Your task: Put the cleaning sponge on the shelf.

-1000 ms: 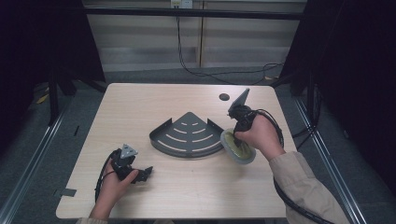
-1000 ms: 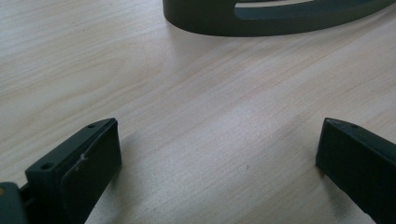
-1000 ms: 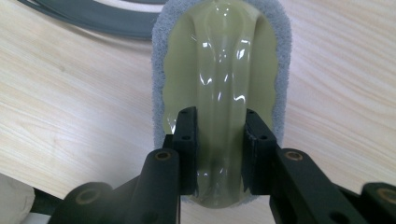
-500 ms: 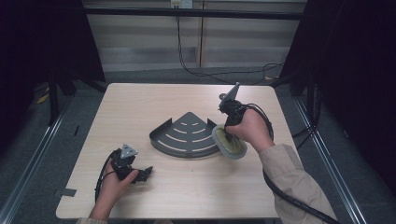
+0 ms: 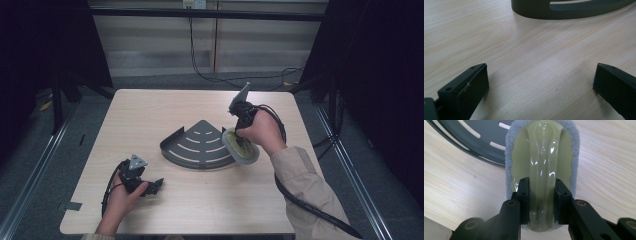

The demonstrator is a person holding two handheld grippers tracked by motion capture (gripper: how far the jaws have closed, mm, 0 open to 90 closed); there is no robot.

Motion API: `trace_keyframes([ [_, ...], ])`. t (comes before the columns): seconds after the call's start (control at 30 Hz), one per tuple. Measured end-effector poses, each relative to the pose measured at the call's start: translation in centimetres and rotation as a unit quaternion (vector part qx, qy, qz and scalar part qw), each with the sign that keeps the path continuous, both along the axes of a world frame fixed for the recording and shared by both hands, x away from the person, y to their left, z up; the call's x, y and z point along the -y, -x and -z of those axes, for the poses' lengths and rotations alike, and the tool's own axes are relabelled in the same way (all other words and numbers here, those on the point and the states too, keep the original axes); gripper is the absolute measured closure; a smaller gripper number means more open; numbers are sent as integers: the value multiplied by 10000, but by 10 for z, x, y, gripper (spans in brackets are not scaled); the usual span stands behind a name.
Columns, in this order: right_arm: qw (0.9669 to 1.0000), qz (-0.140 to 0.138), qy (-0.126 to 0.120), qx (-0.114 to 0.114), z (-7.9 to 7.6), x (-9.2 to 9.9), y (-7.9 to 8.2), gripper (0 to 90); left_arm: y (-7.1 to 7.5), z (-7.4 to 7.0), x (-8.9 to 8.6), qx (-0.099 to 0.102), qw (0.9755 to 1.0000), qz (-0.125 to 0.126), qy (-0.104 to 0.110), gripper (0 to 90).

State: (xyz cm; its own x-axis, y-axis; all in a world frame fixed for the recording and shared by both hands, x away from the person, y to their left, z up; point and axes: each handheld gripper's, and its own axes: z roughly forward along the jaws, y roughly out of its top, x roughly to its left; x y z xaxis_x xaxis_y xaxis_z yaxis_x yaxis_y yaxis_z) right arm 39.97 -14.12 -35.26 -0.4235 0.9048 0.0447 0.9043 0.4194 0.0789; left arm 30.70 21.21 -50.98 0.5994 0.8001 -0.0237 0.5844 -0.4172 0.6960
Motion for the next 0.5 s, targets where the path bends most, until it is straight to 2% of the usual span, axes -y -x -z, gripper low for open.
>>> trace_keyframes([
  [0.5, 9999, -66, -9, 78, -4, -10, -10, 714, 0, 0, 0, -5, 10000, 1, -4, 0],
])
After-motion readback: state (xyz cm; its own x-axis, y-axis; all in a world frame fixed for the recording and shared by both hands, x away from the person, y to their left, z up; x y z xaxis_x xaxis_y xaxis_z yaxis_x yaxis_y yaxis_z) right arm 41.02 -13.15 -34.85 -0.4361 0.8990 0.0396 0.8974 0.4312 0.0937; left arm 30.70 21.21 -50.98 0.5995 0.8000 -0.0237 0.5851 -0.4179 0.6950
